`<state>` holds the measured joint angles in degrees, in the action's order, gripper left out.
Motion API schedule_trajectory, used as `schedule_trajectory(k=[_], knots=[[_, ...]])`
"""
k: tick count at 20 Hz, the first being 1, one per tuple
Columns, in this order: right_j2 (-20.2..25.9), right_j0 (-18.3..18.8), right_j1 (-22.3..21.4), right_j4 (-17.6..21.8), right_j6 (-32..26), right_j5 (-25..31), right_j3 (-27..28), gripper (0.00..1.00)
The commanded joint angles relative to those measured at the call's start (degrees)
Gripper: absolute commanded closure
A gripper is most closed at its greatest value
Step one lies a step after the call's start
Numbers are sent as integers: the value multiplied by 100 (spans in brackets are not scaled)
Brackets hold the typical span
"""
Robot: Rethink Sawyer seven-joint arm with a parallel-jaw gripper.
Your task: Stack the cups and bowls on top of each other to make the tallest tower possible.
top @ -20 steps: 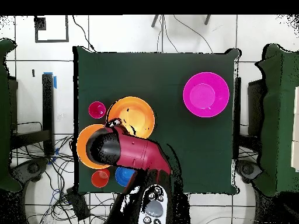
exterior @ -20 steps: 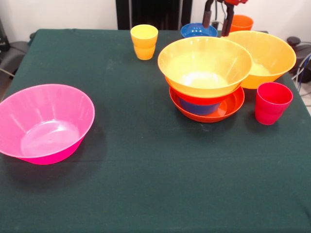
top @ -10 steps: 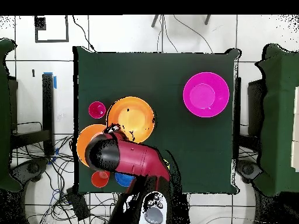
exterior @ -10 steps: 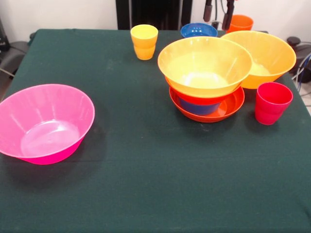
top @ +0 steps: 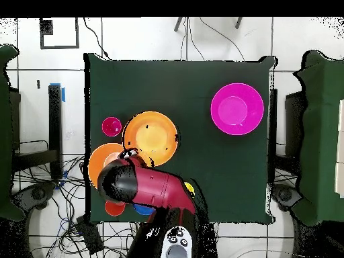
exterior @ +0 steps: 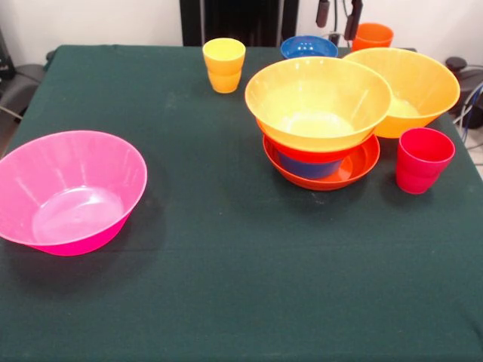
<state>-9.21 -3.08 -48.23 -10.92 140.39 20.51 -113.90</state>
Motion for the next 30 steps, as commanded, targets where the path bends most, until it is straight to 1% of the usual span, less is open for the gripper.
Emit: schedule_trajectory(k=[1, 6, 12, 21, 27, 30], knots=[[484, -17, 177, 161, 289, 193, -392, 0], [524, 29, 239, 173, 276, 60, -544, 0], [552, 46, 194, 163, 306, -69, -761, 0], [543, 66, 232, 189, 283, -151, -792, 0], [397, -119, 263, 185, 416, -103, -706, 0], [392, -95, 364, 204, 410, -212, -673, 0]])
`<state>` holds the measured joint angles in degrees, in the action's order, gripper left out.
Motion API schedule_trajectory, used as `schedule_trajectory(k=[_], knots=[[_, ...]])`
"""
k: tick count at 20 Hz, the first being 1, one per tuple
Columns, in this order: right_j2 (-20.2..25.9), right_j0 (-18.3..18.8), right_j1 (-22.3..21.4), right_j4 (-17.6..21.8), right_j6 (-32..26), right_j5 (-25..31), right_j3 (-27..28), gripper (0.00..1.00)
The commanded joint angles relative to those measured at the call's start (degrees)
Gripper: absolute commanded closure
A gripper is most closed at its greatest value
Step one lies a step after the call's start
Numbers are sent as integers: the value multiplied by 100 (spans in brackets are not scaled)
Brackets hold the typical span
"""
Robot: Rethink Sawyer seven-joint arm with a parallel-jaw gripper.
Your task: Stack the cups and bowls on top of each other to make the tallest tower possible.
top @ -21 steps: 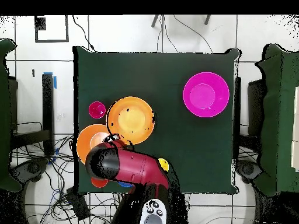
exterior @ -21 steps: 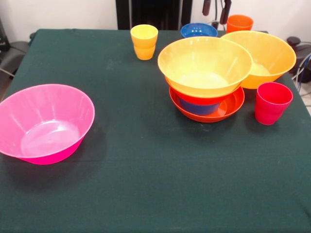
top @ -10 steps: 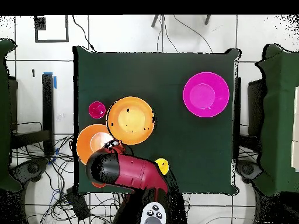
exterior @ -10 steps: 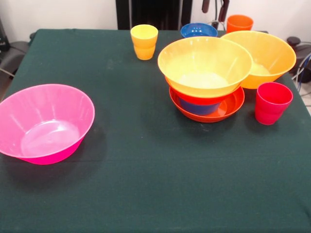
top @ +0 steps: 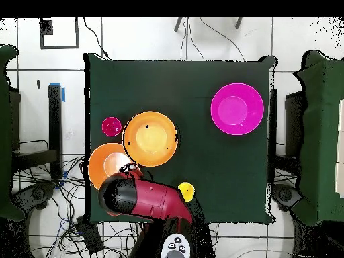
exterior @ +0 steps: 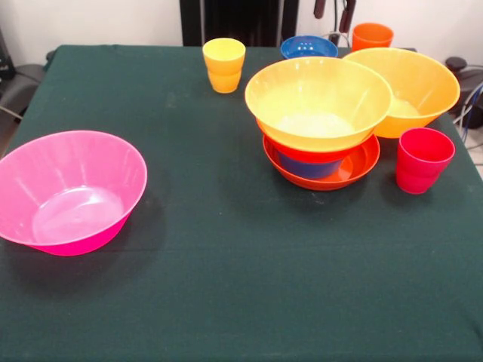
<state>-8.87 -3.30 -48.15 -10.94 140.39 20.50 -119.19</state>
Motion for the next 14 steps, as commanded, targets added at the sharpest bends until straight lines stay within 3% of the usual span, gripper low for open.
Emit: schedule_trajectory(k=[1, 14], knots=[[353, -71, 358, 212, 404, -208, -140, 0], [303, -94, 394, 224, 419, -228, -115, 0]])
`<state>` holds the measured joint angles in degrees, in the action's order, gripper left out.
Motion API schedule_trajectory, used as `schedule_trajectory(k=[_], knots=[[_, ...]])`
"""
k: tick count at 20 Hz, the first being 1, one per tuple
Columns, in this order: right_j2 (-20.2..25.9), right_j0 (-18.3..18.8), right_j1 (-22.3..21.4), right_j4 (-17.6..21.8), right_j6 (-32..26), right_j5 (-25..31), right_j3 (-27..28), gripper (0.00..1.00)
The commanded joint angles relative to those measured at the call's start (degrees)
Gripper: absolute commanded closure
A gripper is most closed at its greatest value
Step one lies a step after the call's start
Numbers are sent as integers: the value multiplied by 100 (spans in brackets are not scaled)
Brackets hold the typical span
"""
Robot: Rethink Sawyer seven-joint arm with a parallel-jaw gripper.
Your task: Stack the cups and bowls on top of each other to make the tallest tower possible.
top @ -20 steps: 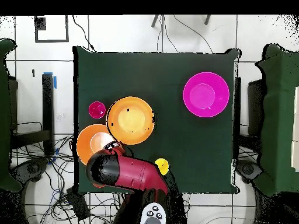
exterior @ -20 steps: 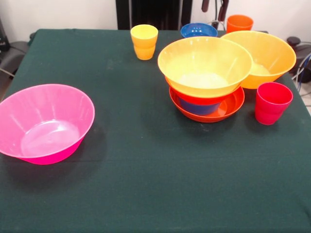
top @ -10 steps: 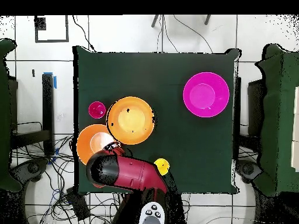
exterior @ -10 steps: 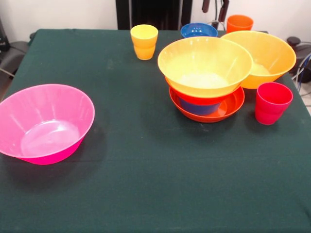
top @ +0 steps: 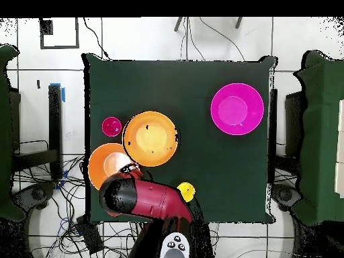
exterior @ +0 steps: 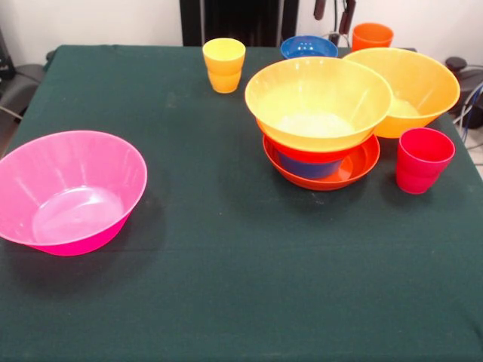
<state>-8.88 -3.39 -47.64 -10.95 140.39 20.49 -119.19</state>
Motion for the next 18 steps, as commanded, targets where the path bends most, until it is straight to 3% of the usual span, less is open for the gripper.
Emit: schedule_trajectory(k=[1, 18], knots=[[302, -100, 351, 226, 430, -243, -115, 0], [281, -151, 304, 230, 424, -218, -155, 0]])
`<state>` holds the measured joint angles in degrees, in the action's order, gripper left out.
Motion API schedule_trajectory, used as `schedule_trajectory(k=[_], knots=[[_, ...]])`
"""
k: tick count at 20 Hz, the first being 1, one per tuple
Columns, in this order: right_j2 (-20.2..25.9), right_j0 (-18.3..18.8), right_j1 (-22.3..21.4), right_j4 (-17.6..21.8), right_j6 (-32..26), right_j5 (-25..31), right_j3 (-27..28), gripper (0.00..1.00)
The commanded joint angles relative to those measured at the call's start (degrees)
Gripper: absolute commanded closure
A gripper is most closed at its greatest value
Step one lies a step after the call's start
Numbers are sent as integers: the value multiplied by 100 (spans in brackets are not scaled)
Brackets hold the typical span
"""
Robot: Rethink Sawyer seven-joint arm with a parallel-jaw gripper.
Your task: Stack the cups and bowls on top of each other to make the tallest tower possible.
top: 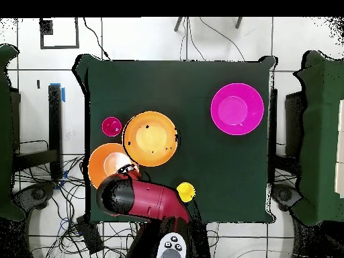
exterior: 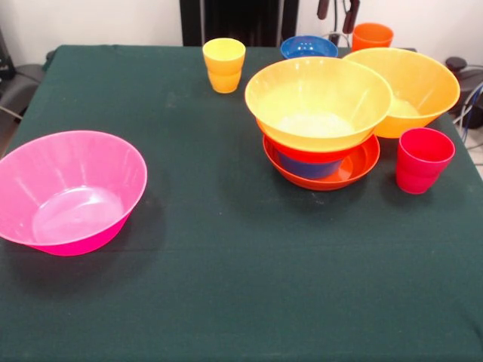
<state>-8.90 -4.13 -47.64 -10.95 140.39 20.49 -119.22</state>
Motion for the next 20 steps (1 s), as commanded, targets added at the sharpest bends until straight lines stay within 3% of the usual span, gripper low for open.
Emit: schedule_trajectory(k=[1, 20], knots=[[289, -46, 340, 235, 408, -239, -132, 0], [318, -40, 359, 220, 424, -302, -139, 0]])
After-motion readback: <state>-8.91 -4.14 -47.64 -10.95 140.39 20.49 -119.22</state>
